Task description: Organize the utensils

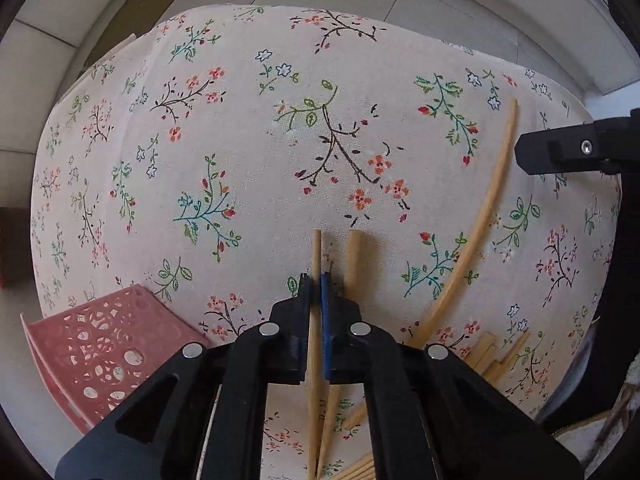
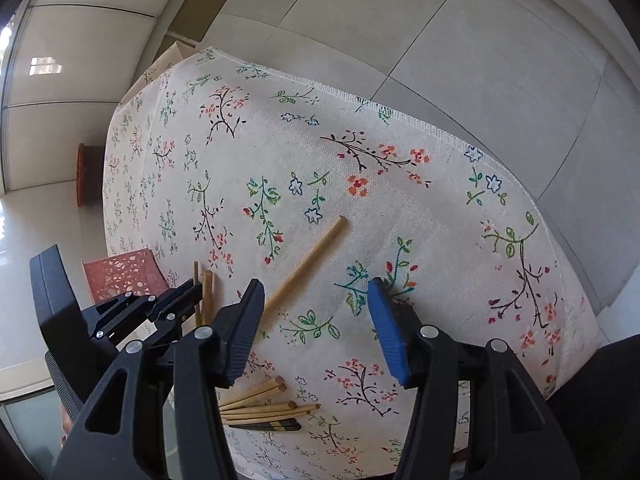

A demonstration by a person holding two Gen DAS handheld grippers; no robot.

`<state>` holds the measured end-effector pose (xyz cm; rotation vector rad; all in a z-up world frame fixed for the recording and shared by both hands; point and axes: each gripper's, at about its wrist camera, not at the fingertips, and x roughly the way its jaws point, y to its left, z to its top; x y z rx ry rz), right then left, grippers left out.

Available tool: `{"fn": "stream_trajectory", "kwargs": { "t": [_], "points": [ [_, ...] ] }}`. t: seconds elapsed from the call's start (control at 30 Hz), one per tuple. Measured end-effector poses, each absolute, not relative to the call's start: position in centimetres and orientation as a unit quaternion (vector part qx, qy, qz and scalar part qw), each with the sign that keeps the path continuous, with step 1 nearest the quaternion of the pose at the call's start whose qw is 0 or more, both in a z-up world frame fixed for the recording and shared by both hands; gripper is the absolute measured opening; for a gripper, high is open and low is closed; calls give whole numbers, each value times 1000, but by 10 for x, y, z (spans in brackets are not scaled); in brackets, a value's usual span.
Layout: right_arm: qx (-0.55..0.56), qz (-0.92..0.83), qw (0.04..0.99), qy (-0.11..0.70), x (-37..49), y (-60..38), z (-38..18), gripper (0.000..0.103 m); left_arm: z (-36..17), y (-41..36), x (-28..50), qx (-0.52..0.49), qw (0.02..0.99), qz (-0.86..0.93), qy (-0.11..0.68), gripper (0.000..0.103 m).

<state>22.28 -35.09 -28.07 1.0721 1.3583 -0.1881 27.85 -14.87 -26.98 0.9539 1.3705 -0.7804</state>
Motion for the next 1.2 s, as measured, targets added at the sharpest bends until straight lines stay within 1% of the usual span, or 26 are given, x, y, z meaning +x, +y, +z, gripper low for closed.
{"fn": "stream_trajectory", "kwargs": {
  "t": [0.07,0.1,0.13,0.17,0.2,0.23,0.27,0.47,0.5,0.6,0.73,0.8,0.83,0.9,0.93,0.97,1.0,1.07,1.17,1.2],
  "points": [
    [484,-96,634,596,228,-349,-283,51,-268,-144,278,393,619,-334,593,4],
    [486,-101,632,596,231,-349,-284,39,-267,-141,275,385,630,-331,587,4],
    [480,-109,629,601,235,-349,-286,32,-265,-137,272,381,644,-325,579,4],
    [484,-113,630,597,235,-350,-286,27,-263,-132,267,382,658,-316,567,4],
    [482,-119,630,598,236,-350,-287,19,-258,-125,260,375,673,-310,556,4],
    [478,-122,634,596,236,-350,-286,17,-251,-118,255,363,686,-309,549,5],
    [475,-120,639,593,237,-349,-286,11,-240,-109,249,349,700,-308,541,5],
    [469,-114,671,564,233,-343,-283,7,-161,-41,208,280,794,-263,472,5],
    [469,-105,677,557,230,-341,-281,0,-147,-25,199,260,811,-253,459,5],
    [445,-78,711,539,221,-329,-263,0,-115,14,178,211,849,-225,429,5],
    [381,-42,766,517,199,-306,-223,0,-94,48,162,156,877,-203,406,5],
    [378,-46,760,526,189,-305,-216,1,-88,56,150,141,885,-195,399,5],
    [399,-59,743,535,185,-313,-220,1,-84,62,145,134,887,-195,397,5],
    [466,-80,695,542,180,-335,-234,11,-81,67,139,114,892,-197,391,5],
    [493,-87,676,540,179,-346,-241,20,-80,69,135,108,894,-199,388,5],
    [510,-94,664,538,178,-355,-245,43,-80,69,132,100,896,-206,382,5],
    [519,-103,656,539,179,-363,-247,53,-78,68,128,93,897,-214,376,5],
    [516,-123,652,541,185,-370,-247,53,-78,67,123,83,900,-224,365,5],
    [479,-144,657,564,203,-361,-247,53,-72,68,120,63,907,-237,343,4],
    [468,-148,654,576,210,-355,-251,49,-69,69,119,59,909,-241,335,4]
  ]
}}
